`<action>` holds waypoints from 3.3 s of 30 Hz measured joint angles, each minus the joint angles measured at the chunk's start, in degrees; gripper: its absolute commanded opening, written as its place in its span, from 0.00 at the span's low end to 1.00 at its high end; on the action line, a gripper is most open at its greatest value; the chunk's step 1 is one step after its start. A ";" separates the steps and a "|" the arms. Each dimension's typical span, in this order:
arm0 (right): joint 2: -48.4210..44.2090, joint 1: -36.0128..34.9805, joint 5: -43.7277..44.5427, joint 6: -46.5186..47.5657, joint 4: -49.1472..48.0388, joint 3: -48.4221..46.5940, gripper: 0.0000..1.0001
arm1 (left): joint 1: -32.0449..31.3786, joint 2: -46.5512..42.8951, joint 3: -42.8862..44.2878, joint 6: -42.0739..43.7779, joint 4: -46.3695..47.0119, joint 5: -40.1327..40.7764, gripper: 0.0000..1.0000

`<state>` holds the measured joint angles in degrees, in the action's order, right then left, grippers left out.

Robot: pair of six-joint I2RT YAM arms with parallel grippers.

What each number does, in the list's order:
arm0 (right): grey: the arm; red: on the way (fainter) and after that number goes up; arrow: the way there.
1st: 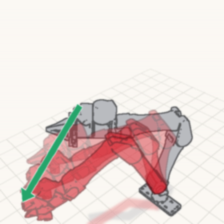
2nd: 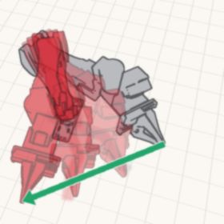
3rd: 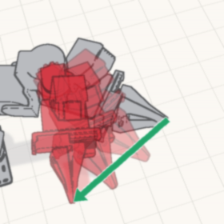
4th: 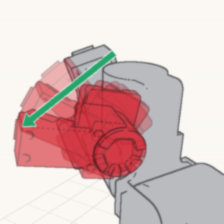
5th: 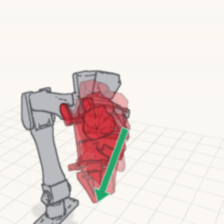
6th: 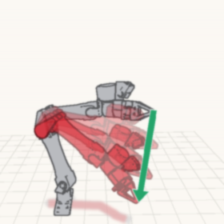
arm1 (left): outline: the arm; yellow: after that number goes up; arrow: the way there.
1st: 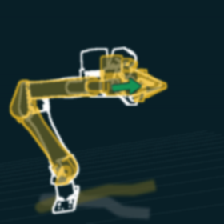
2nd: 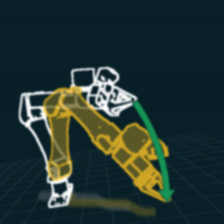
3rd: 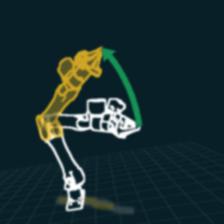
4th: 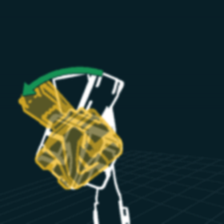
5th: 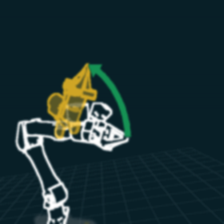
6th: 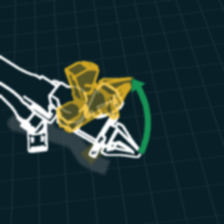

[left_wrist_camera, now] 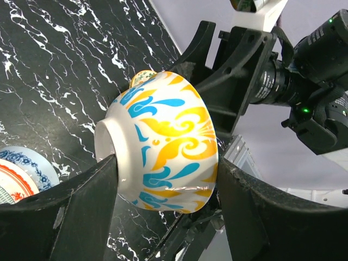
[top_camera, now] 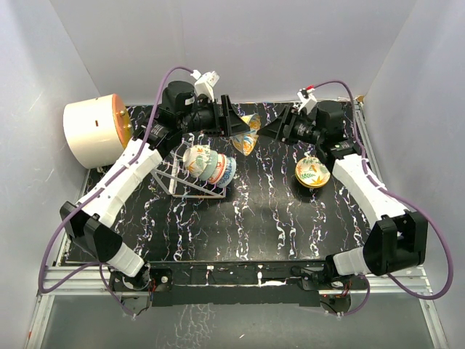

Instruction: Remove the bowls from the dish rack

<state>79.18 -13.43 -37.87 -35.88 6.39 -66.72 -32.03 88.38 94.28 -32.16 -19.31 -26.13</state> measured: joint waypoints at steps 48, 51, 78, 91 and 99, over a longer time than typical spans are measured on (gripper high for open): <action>1.27 2.69 -14.10 -3.39 -11.41 2.78 0.08 | 1.01 -1.79 -3.41 -5.51 7.32 -4.37 0.97; 0.70 3.58 -13.40 -3.61 -10.97 3.93 0.08 | 1.01 -1.84 -2.86 -3.87 5.42 -2.80 0.97; -0.55 19.50 16.50 -3.43 20.92 10.16 0.08 | 0.79 -2.40 5.90 15.04 -24.90 26.88 0.97; -2.82 23.04 25.29 -6.80 26.53 11.98 0.08 | 0.79 -2.40 1.55 17.18 -28.09 32.94 0.97; -2.86 25.31 27.08 -7.87 27.80 14.14 0.08 | 0.79 -2.43 0.87 16.98 -28.70 33.09 0.97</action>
<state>76.31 11.88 -10.79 -43.75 34.20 -52.58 -31.24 85.95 95.15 -15.18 -48.01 6.96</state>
